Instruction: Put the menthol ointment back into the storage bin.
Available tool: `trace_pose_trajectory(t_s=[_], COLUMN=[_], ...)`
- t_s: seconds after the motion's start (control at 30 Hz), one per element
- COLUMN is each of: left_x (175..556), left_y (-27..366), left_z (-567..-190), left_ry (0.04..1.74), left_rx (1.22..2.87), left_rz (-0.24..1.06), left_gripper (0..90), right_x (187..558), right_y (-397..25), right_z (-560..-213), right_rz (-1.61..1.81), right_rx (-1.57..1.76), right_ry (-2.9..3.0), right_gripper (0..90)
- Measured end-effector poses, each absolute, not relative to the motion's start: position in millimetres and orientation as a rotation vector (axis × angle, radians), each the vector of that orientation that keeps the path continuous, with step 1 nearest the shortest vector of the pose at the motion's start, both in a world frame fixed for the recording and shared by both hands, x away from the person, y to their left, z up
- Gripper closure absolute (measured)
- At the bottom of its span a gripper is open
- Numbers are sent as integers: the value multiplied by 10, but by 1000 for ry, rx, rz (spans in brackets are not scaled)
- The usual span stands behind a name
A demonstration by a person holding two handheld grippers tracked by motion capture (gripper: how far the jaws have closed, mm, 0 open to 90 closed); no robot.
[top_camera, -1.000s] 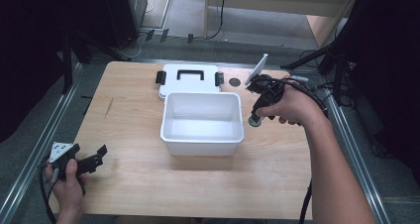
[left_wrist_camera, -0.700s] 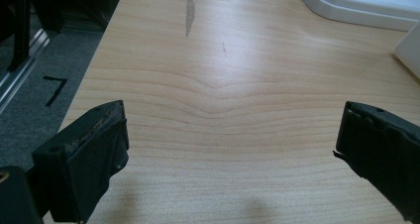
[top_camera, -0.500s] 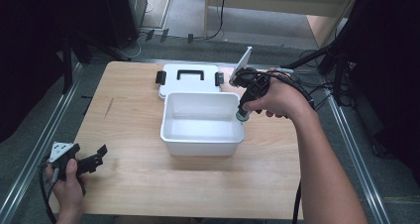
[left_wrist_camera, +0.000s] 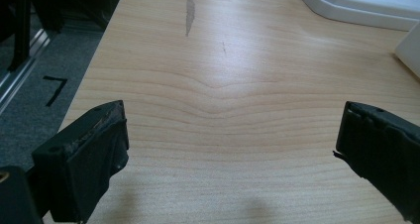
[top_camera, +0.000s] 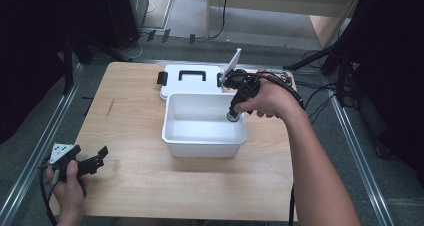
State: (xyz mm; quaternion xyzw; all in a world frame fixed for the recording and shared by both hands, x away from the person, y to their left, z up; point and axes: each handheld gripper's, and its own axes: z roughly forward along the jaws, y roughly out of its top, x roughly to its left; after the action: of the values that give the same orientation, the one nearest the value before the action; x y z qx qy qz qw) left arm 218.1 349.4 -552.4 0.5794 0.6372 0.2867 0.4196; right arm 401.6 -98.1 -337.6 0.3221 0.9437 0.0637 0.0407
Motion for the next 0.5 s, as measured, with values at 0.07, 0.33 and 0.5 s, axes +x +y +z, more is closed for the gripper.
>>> trace_pose_trajectory(t_s=[0.07, 0.33, 0.5], left_x=[2180, 2182, 2184], left_y=[3495, 3494, 3494], left_z=[-5523, -5523, -5524], left_ry=[1598, 1598, 1596], left_rx=[1453, 1456, 1456], left_rz=[717, 717, 717], left_gripper=[3, 3, 3], right_x=[4019, 4048, 4063], right_y=[-964, -898, -844], right_z=[-3415, -3609, -3743], right_rz=[196, 200, 190], right_rx=[972, 859, 807], right_ry=[2894, 2925, 2943], right_gripper=[514, 514, 514])
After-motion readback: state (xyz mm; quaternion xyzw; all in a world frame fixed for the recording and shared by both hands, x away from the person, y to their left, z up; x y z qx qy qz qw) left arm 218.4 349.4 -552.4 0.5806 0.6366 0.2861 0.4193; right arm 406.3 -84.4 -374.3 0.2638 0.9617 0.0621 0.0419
